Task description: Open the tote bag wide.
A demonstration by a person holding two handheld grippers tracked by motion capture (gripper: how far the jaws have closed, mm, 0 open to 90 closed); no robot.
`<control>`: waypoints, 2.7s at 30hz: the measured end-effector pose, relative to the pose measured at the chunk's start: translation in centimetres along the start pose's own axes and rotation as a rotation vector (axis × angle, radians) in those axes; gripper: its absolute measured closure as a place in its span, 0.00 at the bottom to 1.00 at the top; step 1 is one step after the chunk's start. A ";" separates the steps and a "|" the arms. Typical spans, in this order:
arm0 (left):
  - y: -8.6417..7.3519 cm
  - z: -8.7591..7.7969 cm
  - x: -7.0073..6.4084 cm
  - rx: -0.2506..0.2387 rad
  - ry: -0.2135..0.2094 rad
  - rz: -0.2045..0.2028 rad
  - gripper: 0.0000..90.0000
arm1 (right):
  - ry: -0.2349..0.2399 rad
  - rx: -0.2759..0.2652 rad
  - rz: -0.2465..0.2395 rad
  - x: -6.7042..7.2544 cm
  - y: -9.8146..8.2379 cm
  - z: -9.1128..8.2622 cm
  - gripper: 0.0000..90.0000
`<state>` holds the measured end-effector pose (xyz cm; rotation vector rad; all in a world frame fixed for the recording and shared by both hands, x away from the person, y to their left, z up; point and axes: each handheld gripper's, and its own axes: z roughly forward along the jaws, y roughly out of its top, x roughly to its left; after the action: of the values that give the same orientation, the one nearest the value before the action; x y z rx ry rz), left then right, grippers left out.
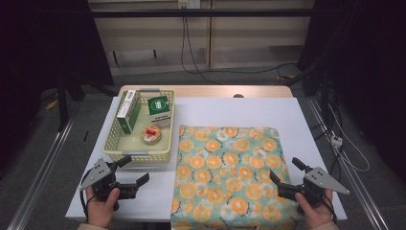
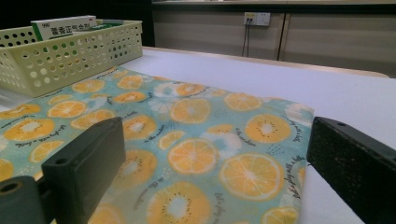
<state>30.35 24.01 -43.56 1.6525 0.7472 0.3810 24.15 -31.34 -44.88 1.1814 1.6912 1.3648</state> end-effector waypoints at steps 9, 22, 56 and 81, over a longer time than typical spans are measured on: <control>0.0 0.0 0.0 -0.003 -0.005 -0.002 0.04 | -0.004 0.014 0.008 -0.2 0.1 0.0 0.05; -0.1 0.1 -0.2 0.011 -0.014 0.006 0.04 | -0.006 0.190 -0.031 -1.9 2.6 3.5 0.07; -0.2 0.2 -0.4 0.014 -0.037 -0.008 0.05 | -0.063 0.497 0.004 -7.0 2.1 12.8 0.31; -0.2 0.4 -0.5 0.020 -0.045 0.003 0.05 | -0.031 0.518 -0.009 -6.6 2.3 12.6 0.99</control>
<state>30.21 23.35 -43.73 1.6756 0.7170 0.3382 38.53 -32.60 -45.99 1.4575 2.0944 0.9161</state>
